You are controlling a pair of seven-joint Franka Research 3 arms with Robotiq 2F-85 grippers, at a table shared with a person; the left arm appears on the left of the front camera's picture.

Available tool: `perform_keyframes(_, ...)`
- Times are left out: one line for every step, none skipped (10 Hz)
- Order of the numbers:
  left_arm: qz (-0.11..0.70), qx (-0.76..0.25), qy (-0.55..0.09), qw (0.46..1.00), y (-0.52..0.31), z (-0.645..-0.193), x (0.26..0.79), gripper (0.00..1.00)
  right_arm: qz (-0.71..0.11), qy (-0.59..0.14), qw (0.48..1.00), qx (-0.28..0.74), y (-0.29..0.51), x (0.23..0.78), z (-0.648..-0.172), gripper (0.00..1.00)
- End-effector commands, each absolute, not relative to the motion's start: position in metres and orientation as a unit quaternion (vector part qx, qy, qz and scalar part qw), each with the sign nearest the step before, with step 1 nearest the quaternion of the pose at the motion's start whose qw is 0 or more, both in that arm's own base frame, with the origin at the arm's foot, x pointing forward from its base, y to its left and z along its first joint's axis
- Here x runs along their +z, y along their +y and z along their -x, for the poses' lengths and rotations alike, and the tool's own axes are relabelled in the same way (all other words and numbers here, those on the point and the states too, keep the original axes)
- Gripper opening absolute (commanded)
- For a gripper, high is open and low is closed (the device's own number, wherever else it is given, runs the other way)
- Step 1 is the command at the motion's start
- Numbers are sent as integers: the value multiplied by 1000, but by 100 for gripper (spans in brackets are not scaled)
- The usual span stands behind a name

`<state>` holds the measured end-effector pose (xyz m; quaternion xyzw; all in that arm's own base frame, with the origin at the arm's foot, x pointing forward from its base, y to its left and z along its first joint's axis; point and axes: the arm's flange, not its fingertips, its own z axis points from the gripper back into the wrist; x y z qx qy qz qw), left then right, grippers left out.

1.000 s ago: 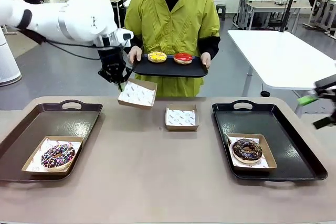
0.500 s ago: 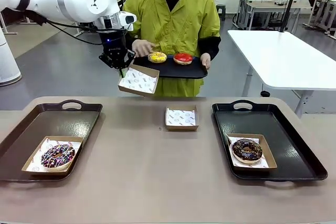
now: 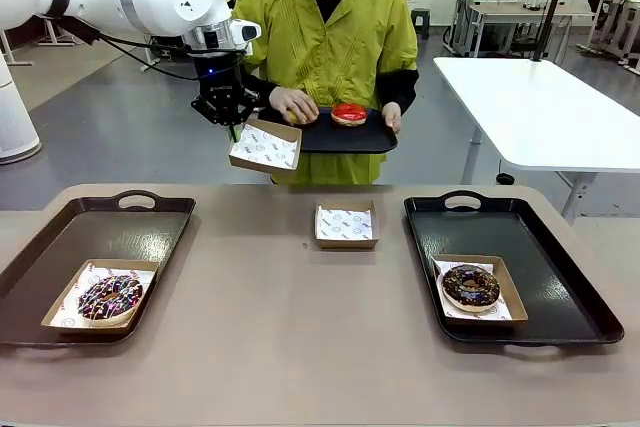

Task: Individually package the donuts and arrange them on the tray.
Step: Place the picked Paper togo box on the Handle tray while simultaneously picking up another Paper togo box from the table with the other hand.

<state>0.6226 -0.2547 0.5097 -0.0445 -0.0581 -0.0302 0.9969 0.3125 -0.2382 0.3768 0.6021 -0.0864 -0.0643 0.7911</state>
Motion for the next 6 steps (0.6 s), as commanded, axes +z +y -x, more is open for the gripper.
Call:
perform_keyframes(44, -36, -60, 997, -255, -616, 512, 0, -603, -84, 791, -71, -240, 377, -310, 100)
perform_keyframes(44, -36, -60, 997, -255, -616, 512, 0, -603, -84, 791, -71, -240, 377, -310, 100)
perform_keyframes(44, -36, -60, 997, -255, -616, 512, 0, -603, -84, 791, -71, -240, 377, -310, 100)
perform_keyframes(44, -36, -60, 997, -255, -616, 512, 0, -603, -84, 791, -71, -240, 377, -310, 100)
perform_keyframes(44, -36, -60, 997, -255, -616, 512, 0, -603, -84, 791, -71, -240, 377, -310, 100)
perform_keyframes(44, -36, -60, 997, -255, -616, 512, 0, -603, -84, 791, -71, -240, 377, -310, 100)
